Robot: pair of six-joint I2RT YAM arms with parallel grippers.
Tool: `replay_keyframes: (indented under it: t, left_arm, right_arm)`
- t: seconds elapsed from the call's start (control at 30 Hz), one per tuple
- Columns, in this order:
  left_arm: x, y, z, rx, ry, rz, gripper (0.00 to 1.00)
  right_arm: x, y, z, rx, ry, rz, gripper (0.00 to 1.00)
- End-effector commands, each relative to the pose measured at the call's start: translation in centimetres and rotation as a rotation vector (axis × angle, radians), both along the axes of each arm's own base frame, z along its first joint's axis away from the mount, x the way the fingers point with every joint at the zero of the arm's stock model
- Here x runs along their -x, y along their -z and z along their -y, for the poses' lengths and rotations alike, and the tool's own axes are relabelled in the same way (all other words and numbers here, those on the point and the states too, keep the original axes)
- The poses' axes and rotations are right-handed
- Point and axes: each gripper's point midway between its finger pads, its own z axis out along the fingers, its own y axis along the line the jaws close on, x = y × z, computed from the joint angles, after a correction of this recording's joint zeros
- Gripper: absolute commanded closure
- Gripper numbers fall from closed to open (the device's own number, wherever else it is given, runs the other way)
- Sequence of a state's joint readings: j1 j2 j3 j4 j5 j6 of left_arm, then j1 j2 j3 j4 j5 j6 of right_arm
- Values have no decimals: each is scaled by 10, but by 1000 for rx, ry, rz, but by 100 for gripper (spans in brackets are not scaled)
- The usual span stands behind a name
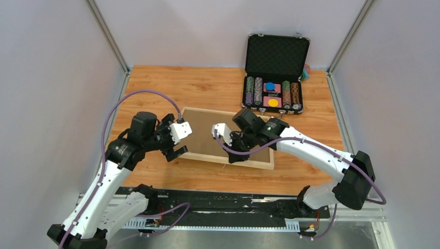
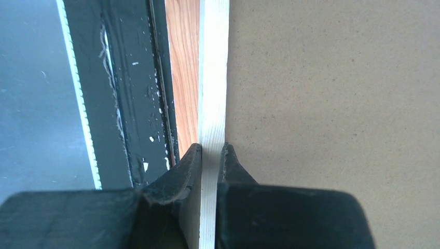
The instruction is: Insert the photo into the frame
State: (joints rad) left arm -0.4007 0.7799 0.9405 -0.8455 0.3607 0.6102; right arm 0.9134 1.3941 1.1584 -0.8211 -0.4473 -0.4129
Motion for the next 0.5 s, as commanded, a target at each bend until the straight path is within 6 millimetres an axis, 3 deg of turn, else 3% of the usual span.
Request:
replay_keyframes:
  t: [0.0,0.2,0.47]
  left_arm:
    - [-2,-16,12,-40,101,58,0]
    - [3,-19,33,-76,229,63,0]
    - [5,-6,49,-134,319,51,0]
  right_arm:
    - [-20,-53,-19,-156,5,13,100]
    - [-39,-69,-14,-194,56,-42,100]
    - [-48,-71,-10,-202,85,-78,100]
